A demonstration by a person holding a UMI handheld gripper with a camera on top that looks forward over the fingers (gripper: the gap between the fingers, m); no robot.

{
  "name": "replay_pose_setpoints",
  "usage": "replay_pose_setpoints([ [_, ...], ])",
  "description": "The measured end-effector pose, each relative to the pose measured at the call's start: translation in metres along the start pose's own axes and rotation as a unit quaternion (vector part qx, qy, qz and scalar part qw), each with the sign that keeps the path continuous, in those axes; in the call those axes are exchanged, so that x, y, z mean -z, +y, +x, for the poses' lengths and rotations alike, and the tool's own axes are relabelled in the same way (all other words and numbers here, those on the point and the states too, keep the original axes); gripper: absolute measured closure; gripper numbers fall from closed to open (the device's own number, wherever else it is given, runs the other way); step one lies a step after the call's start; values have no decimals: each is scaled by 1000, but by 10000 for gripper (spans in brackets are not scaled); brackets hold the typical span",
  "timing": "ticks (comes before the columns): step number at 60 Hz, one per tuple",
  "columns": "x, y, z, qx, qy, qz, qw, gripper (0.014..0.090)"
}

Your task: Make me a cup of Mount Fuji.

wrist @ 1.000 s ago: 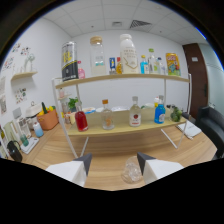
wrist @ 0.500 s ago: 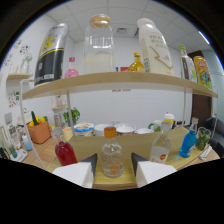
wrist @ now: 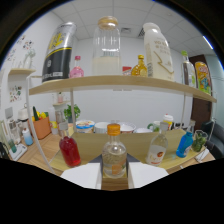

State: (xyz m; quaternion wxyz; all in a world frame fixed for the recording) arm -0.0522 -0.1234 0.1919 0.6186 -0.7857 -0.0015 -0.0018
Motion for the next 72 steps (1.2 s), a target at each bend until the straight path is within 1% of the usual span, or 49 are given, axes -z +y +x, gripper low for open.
replay_pose_setpoints([
  [4,15,-1,-4,3,-6,6,1000,698],
  [12,45,16,-12,-11,-6,0,1000,697],
  [15,52,29,-15,-18,-10,-10,1000,700],
  [23,65,67,-14,-49,-5,-39,998,698],
  [31,69,93,-13,-163,-13,-71,984,699],
  [35,71,100,-10,-239,-17,-78,968,700],
  [41,69,103,-12,-370,-35,-84,925,699],
  [46,67,100,-13,-478,-57,-79,873,699],
  [51,66,96,-13,-561,-70,-76,821,700],
  [65,66,87,-15,-713,-106,-80,688,700],
  [72,66,83,-15,-768,-121,-72,624,700],
])
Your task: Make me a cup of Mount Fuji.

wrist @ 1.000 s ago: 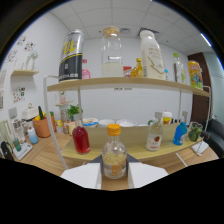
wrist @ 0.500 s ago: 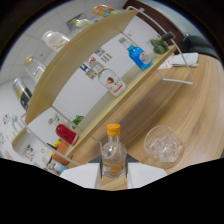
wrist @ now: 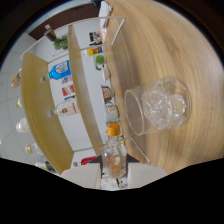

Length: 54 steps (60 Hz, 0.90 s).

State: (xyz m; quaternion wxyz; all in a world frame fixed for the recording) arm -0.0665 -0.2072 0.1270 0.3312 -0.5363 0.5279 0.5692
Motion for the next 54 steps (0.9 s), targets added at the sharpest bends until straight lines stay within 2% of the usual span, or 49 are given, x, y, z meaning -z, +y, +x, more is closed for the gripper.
replay_pose_setpoints([
  [7,1,-3,-1,-52,-18,-2,998,701],
  [19,2,0,-1,-52,-14,-4,999,700],
  [25,3,8,-7,10,-4,-4,1000,702],
  [31,8,19,-25,151,8,5,989,700],
  [36,14,32,-48,294,8,22,955,698],
  [44,12,62,-76,503,12,56,863,698],
  [48,5,77,-67,578,26,63,813,698],
  [54,-9,92,-30,651,67,45,755,700],
])
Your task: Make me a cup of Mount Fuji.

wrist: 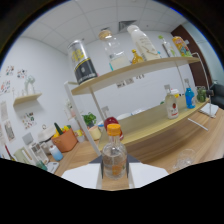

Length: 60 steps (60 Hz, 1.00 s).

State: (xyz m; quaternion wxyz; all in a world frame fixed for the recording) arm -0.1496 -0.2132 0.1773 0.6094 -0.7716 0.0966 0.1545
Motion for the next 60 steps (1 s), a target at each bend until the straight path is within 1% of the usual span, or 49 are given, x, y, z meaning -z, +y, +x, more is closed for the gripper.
replay_pose_setpoints([
  [7,-18,54,-5,73,19,-49,996,701],
  [9,-23,66,-6,88,20,-58,994,701],
  [23,-43,126,-1,152,50,-128,979,698],
  [31,-49,148,2,160,59,-151,974,697],
  [51,-46,172,12,145,70,-202,966,688],
  [60,-39,173,13,141,67,-203,967,684],
])
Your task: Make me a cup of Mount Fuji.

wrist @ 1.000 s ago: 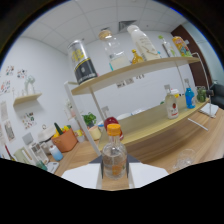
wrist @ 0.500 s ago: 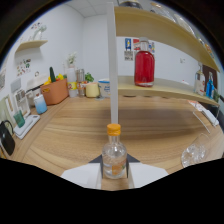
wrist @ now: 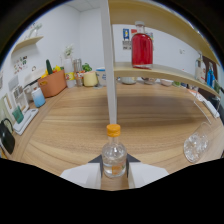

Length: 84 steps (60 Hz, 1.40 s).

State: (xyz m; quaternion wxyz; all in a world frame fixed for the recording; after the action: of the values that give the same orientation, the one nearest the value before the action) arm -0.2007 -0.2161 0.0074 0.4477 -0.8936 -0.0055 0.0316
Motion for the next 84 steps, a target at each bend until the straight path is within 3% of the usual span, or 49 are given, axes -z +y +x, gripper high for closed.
replay_pose_setpoints([
  [9,10,8,0,-3,-3,-2,1000,674],
  [14,15,8,0,3,-4,3,1000,624],
  [19,22,7,-3,4,-16,5,1000,454],
  [21,27,6,-6,3,-25,5,1000,356],
  [22,30,5,-7,2,-29,6,1000,240],
  [24,38,0,-7,0,-33,11,999,181],
  [36,108,-52,12,17,-54,97,994,190],
  [45,149,-76,67,35,-41,154,987,186],
  [63,148,-72,233,-1,31,126,992,198],
  [84,113,-186,311,-2,17,183,983,200],
])
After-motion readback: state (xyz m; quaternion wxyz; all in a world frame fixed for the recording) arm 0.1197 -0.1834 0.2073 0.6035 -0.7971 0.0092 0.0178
